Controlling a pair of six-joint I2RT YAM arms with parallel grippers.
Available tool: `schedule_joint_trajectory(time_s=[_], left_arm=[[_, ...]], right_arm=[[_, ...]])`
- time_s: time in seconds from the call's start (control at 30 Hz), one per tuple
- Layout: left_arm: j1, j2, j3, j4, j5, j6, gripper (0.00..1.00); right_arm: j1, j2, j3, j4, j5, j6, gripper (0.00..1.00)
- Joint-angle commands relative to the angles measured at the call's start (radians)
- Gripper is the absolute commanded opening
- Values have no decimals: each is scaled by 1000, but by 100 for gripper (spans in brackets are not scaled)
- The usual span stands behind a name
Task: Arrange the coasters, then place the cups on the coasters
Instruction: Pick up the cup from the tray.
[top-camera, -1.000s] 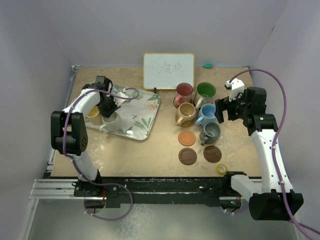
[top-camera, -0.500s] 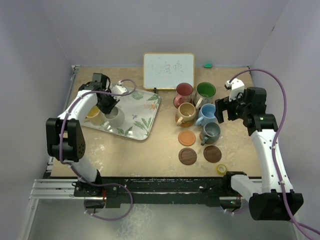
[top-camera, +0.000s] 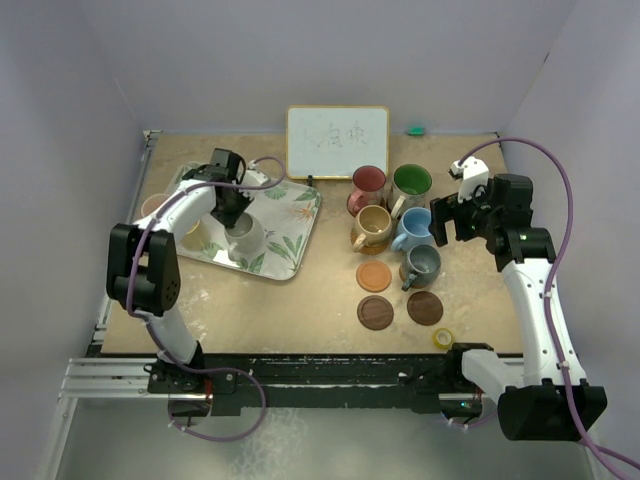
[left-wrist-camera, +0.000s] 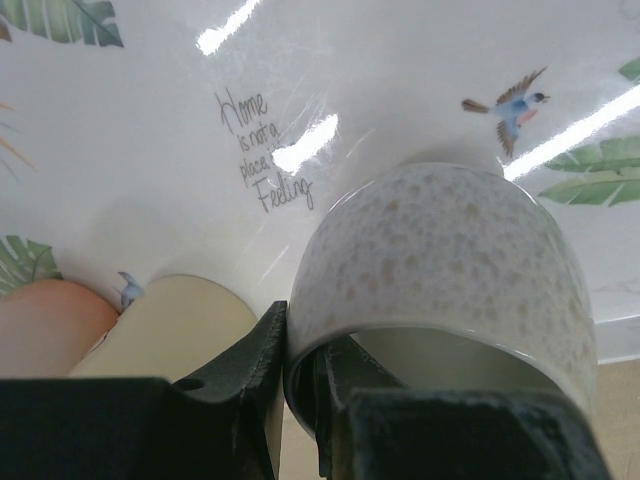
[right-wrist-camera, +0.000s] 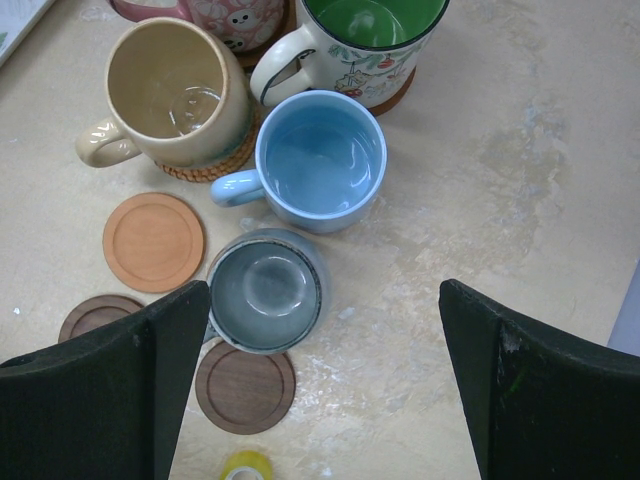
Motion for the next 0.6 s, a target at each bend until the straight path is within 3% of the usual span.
schedule_joint_trajectory(time_s=[0.0, 0.33, 0.57], left_arm=[[-27, 10, 63, 27, -78, -78, 5], [-47, 17, 54, 19, -78, -117, 14], [-43, -26, 20, 34, -52, -132, 34]], right_arm=[[2, -14, 19, 31, -6, 5, 98], [2, -13, 8, 36, 3, -1, 98], [2, -13, 2, 40, 2, -4, 98]])
